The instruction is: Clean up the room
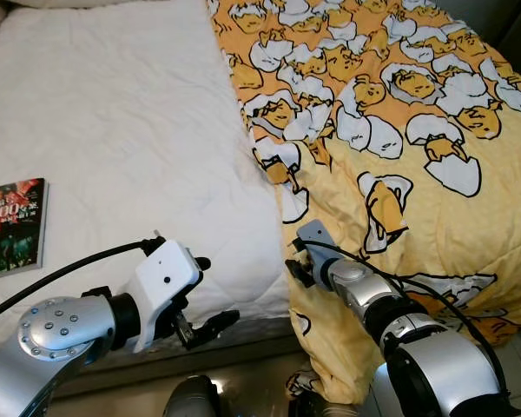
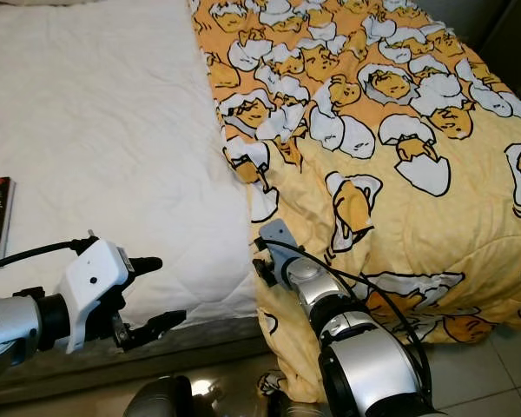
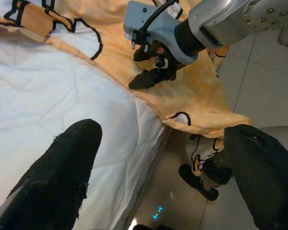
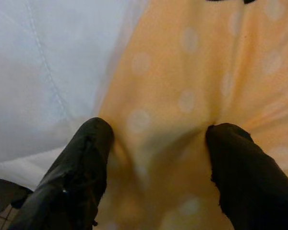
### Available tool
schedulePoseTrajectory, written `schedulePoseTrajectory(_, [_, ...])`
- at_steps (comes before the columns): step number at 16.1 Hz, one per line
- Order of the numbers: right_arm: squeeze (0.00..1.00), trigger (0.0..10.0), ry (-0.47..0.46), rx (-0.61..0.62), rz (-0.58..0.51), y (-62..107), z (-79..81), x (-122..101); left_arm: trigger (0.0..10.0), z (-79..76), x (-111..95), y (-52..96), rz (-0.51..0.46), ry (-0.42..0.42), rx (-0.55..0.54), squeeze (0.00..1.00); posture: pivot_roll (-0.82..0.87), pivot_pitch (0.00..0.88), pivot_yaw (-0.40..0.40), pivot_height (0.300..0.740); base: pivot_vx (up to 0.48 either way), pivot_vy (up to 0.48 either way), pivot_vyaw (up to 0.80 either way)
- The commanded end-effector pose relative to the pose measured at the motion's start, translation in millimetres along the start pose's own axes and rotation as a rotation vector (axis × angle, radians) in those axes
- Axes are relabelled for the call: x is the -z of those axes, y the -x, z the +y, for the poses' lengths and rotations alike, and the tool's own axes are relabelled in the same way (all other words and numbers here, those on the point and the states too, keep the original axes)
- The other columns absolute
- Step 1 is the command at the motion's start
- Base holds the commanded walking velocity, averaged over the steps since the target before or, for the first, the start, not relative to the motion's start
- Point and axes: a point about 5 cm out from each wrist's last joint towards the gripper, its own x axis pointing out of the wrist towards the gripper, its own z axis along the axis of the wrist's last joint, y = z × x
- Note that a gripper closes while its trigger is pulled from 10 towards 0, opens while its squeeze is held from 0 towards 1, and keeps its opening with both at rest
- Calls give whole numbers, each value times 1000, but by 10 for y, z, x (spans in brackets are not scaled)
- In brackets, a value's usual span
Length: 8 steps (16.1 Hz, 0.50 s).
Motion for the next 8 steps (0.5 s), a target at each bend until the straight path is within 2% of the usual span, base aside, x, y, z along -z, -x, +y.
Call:
schedulePoseTrajectory(1, [0,0,-10,-14,30,1,12,69,10000,-35,-16,33,1,-11,1,0,163,197,-40,740,0,0,0])
schedulePoseTrajectory(8, [0,0,-37,-7,31,22,-65,108,10000,-61,-5,56,7,2,-14,0,161,193,-56,740,0,0,0])
